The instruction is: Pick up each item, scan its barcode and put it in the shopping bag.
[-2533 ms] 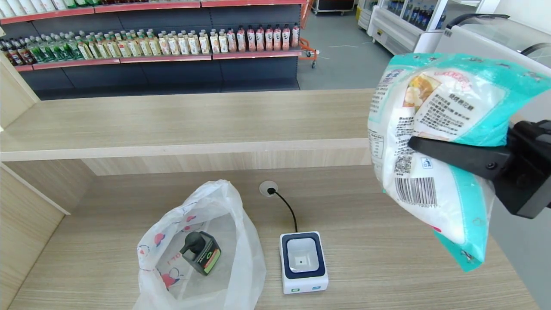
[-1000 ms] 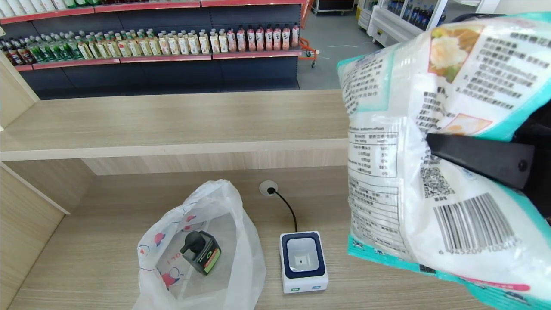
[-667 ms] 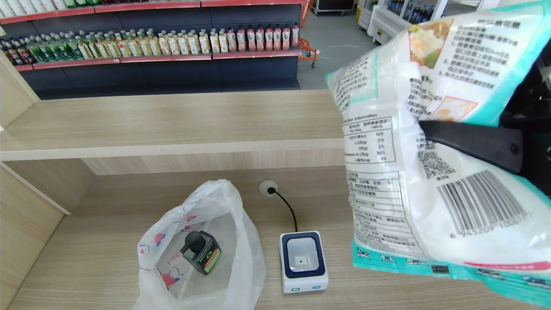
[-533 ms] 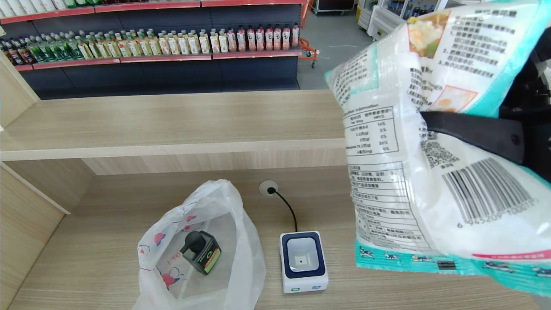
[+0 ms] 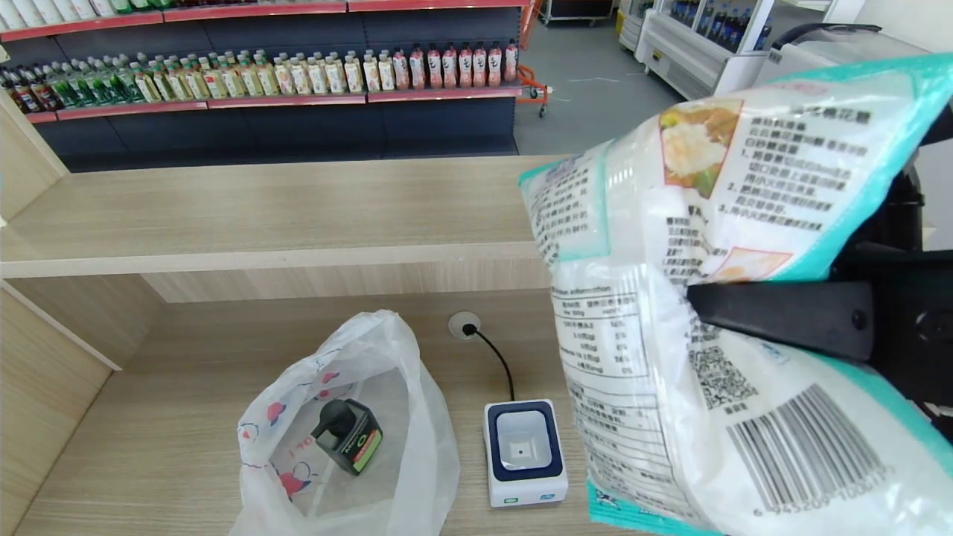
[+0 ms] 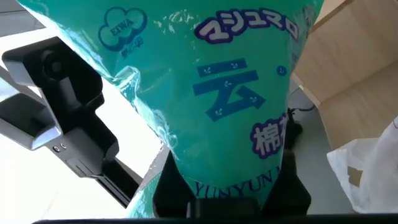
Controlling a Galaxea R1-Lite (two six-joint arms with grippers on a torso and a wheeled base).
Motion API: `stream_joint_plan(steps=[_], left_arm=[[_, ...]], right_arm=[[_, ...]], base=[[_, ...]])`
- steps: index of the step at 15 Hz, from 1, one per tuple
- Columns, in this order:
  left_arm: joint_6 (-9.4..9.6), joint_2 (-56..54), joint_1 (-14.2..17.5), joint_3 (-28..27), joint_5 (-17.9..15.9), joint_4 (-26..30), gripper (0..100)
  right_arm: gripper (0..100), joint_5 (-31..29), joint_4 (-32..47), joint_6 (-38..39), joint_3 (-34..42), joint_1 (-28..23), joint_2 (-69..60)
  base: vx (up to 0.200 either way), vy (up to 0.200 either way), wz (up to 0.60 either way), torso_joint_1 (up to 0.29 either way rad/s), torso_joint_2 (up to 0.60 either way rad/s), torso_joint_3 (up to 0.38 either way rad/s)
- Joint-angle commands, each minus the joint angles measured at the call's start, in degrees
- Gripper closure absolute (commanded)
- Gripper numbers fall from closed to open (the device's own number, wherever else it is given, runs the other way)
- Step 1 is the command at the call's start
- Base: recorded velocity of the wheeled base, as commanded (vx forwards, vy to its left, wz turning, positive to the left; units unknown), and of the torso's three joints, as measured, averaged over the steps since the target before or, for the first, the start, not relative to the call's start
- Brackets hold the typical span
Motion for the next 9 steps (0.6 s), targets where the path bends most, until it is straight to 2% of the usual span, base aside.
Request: stream_joint_plan(steps=[1,3,6,7,9], left_arm=[[-0.01,0.0,0.0,0.0,0.0,0.0,0],[-0.01,0.0,0.0,0.0,0.0,0.0,0],[-0.01,0.0,0.0,0.0,0.0,0.0,0],[-0.01,0.0,0.0,0.0,0.0,0.0,0],[-0.01,0.0,0.0,0.0,0.0,0.0,0]], right_arm=[[100,0.3,-0.1,-1.1,0.8,0.5,0.1],[100,5.2,-0.1,-6.8,1.2,0.5,-0.2],[100,16.2,-0.1,-15.9,1.1,-0.9,-0.1],[100,18.3,-0.1,-18.1,1.0,-2.3,-0.1],[100,18.7,-0.1,-18.6,0.9,-2.9,-1.0]], base=[[0.0,0.0,0.0,0.0,0.0,0.0],[0.0,0.0,0.0,0.0,0.0,0.0],[0.0,0.0,0.0,0.0,0.0,0.0],[0.0,0.0,0.0,0.0,0.0,0.0],[0.0,0.0,0.0,0.0,0.0,0.0]])
